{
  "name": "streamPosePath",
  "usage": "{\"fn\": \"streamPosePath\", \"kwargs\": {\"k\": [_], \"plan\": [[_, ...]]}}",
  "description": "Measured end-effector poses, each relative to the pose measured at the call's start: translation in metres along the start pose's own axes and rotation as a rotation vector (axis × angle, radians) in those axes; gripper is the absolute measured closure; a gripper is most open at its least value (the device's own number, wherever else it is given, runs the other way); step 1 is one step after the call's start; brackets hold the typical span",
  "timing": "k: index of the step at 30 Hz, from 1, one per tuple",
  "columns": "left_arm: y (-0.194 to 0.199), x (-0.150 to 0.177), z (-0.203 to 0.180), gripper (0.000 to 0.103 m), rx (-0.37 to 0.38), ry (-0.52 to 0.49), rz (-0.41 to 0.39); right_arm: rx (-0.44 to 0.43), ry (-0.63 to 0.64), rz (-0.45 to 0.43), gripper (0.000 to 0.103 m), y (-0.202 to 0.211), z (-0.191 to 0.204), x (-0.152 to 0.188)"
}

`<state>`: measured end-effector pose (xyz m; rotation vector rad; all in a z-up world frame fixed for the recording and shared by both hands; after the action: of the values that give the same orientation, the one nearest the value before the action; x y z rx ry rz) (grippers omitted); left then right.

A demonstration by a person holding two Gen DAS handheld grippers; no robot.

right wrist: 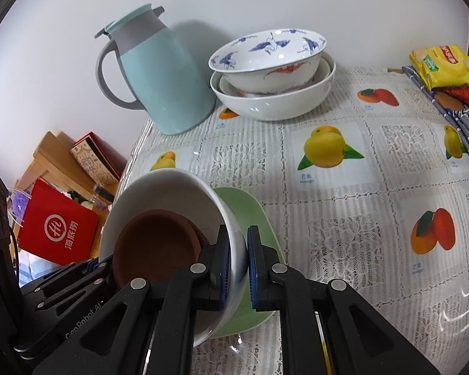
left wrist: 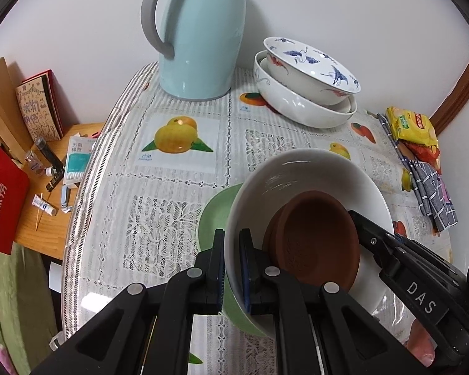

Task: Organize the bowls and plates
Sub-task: 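Carry the white bowl over the green plate stack with both grippers, then lower the white bowl onto the green plate and open both grippers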

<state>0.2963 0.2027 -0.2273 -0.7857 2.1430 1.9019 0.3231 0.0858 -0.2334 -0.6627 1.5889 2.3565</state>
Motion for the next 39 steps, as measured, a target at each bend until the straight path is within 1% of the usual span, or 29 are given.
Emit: {"fn": "streamPosePath", "kwargs": {"k": [21,32,35,37,39], "plan": [[-0.027,0.006,0.004,0.094,-0.008,0.003,0.048,0.005,-0.015,0.070,0.092,-0.031,-0.011,0.010],[-0.029,0.004,0.004,0.094,-0.007,-0.004,0.040,0.020,0.010,0.064,0.092,-0.033,-0.009,0.009],[-0.029,0.004,0.005,0.093,-0.008,-0.003,0.042,0.047,0.024,0.059,0.091,-0.032,-0.010,0.008],[-0.029,0.004,0.006,0.091,-0.013,-0.001,0.045,0.052,0.030,0.057,0.091,-0.031,-0.011,0.007],[-0.029,0.004,0.006,0.091,-0.016,-0.010,0.044,0.053,0.038,0.060,0.091,-0.031,-0.010,0.007]]}}
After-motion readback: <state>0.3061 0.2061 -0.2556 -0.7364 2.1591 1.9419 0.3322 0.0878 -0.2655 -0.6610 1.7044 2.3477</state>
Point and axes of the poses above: each gripper's, at about its wrist camera, not at the fingertips, and y roughly against the way its jaws point, z to its left, x to its underside, the point moved 10 cm from there along -y, roughly the way its jaws point, and after that the axes turned 1 degree about -x, right-handed, at the moved point
